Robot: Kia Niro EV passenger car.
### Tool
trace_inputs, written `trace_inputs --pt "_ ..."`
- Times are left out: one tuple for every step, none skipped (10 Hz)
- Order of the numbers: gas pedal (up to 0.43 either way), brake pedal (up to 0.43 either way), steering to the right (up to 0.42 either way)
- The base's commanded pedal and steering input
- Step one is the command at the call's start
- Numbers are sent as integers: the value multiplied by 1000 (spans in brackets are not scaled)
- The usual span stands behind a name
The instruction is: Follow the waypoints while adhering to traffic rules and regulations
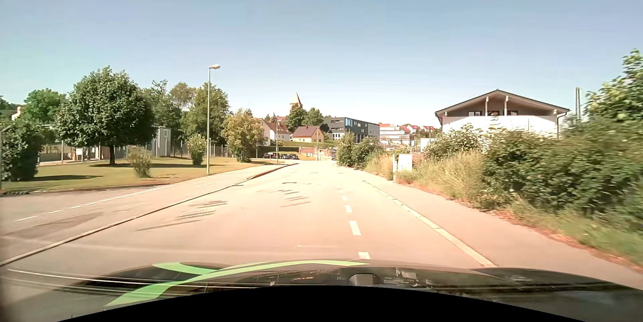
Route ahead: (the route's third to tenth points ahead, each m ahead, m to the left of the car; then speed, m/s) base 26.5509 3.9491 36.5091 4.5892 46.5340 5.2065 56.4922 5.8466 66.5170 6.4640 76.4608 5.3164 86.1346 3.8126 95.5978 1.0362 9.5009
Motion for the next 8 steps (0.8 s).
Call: trace_inputs --pt "39 0 -24" --pt "39 0 -23" --pt "39 0 -23" --pt "39 0 -23" --pt "39 0 -22" --pt "39 0 -22" --pt "39 0 -22" --pt "39 0 -22"
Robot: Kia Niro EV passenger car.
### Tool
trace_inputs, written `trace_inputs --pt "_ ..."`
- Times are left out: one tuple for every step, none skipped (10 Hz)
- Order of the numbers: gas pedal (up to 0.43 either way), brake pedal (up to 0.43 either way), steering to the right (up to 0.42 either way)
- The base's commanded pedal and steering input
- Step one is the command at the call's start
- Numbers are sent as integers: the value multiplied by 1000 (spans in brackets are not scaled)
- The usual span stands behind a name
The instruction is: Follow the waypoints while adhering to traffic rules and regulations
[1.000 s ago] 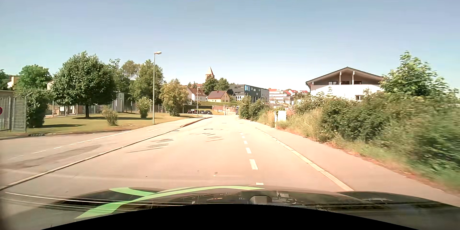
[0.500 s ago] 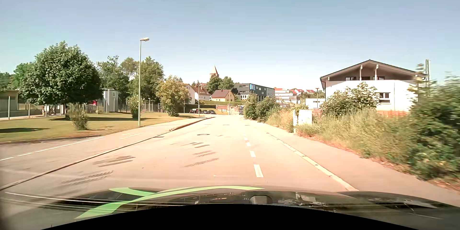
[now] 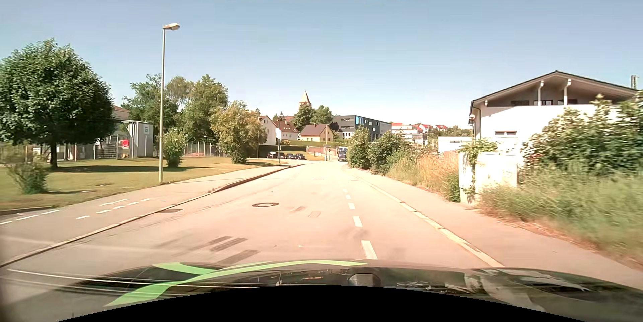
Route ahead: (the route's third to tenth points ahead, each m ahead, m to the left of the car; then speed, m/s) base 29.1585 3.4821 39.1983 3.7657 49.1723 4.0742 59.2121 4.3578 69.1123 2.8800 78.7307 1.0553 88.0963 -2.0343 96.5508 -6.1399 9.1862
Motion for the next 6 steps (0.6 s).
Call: trace_inputs --pt "39 0 -22" --pt "39 0 -22" --pt "39 0 -22" --pt "39 0 -22" --pt "39 0 -22" --pt "39 0 -22"
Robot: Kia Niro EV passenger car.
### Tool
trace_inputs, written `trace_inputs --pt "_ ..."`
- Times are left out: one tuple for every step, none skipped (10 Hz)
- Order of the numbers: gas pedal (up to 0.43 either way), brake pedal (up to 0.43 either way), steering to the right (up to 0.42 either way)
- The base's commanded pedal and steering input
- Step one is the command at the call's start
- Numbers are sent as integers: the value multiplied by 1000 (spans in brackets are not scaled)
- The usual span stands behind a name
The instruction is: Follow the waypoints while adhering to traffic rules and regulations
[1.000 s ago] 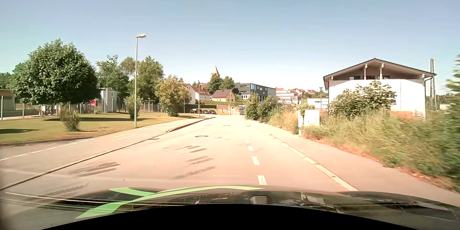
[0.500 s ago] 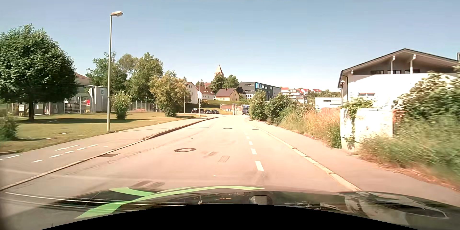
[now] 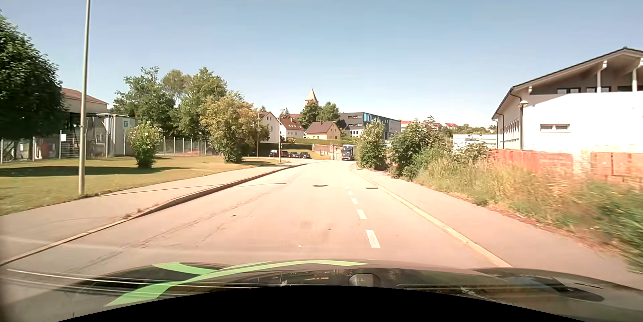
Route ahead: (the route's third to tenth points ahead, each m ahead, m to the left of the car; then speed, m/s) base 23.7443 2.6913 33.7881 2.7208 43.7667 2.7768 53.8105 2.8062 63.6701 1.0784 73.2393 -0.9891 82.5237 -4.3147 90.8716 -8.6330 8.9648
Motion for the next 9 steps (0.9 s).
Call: trace_inputs --pt "39 0 -20" --pt "39 0 -17" --pt "39 0 -11" --pt "39 0 -9" --pt "39 0 -8" --pt "39 0 -7" --pt "39 0 -6" --pt "39 0 -6" --pt "39 0 -8"
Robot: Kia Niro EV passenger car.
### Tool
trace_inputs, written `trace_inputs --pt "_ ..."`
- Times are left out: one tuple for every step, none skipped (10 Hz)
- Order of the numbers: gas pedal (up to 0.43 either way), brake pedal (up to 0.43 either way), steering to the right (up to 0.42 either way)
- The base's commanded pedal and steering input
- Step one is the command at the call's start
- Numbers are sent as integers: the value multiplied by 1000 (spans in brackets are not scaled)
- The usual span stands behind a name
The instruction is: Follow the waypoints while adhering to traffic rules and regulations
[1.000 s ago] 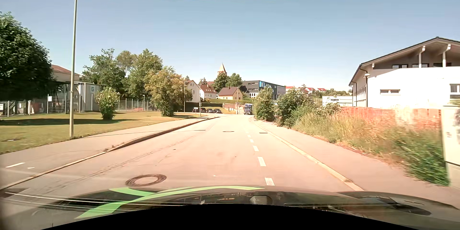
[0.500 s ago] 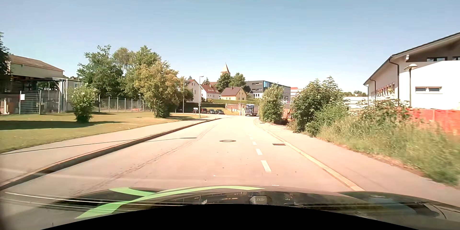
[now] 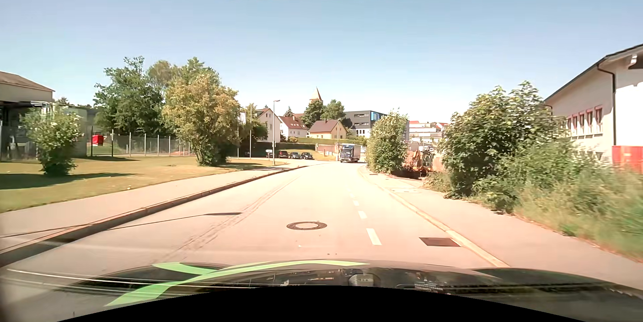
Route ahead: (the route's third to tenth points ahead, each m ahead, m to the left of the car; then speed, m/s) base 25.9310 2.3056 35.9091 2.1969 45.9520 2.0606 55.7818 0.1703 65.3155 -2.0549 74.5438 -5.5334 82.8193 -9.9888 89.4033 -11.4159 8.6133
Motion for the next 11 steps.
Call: trace_inputs --pt "39 0 -8" --pt "39 0 -8" --pt "39 0 -8" --pt "39 0 -8" --pt "39 0 -8" --pt "39 0 -8" --pt "39 0 -8" --pt "39 0 -8" --pt "39 0 -8" --pt "39 0 -8" --pt "39 0 -8"
